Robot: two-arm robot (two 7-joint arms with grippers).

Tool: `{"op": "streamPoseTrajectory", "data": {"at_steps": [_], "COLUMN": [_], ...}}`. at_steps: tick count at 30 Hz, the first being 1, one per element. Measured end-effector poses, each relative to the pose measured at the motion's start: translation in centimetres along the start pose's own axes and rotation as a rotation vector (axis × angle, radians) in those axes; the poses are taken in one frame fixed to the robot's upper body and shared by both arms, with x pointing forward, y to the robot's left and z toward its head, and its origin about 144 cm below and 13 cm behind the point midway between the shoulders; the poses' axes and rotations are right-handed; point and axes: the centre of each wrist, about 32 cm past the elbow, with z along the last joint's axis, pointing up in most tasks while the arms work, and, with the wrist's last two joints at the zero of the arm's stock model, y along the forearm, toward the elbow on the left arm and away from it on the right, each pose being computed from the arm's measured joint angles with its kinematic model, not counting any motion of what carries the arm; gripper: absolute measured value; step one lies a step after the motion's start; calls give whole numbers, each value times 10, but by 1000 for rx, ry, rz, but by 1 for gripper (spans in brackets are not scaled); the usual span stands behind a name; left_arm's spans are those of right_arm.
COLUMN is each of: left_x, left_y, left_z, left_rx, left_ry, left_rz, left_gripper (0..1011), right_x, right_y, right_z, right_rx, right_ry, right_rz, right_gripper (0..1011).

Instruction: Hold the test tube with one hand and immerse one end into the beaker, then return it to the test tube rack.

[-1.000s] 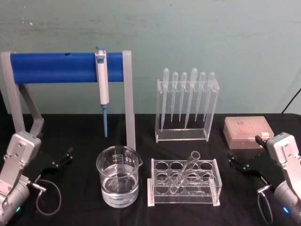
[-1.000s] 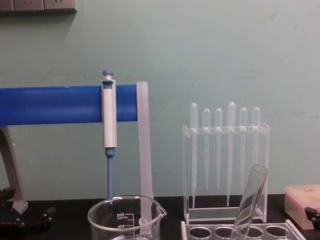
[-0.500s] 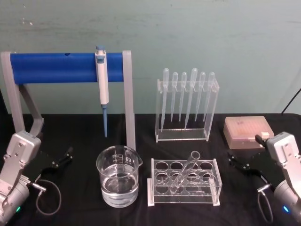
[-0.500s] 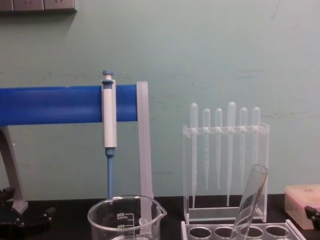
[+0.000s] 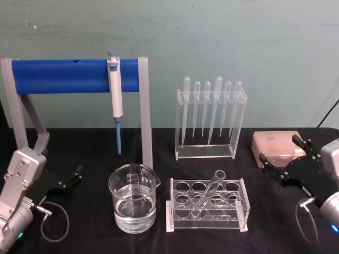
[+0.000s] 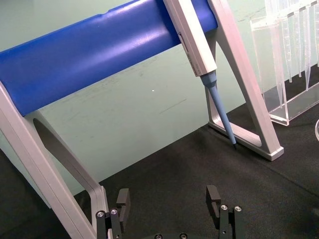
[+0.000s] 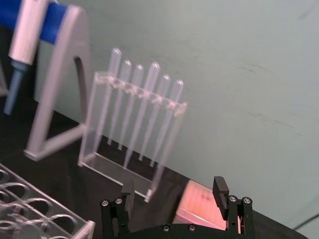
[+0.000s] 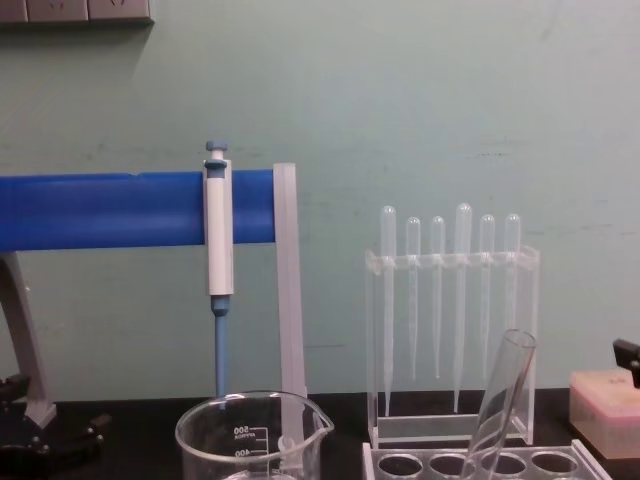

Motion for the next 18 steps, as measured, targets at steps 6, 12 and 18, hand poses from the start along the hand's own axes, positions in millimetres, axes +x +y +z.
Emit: {"op": "streamPoseTrajectory", "data": {"at_steps": [6,12,18], "left_x": [0,0,0], "left_y": [0,0,0], "left_z": [0,0,0], "left_rx": [0,0,0], "left_ry": [0,0,0], "left_rz": [0,0,0], "left_gripper": [1000,1000,1000], "right_x": [3,7,9], "right_y": [-12,-30,-43], "right_z": [5,-4,-13], "right_rx": [34,44,46], "right_ry": [56,114,144], "right_rz": [64,178,257], "right_gripper": [1002,1002,1002]}}
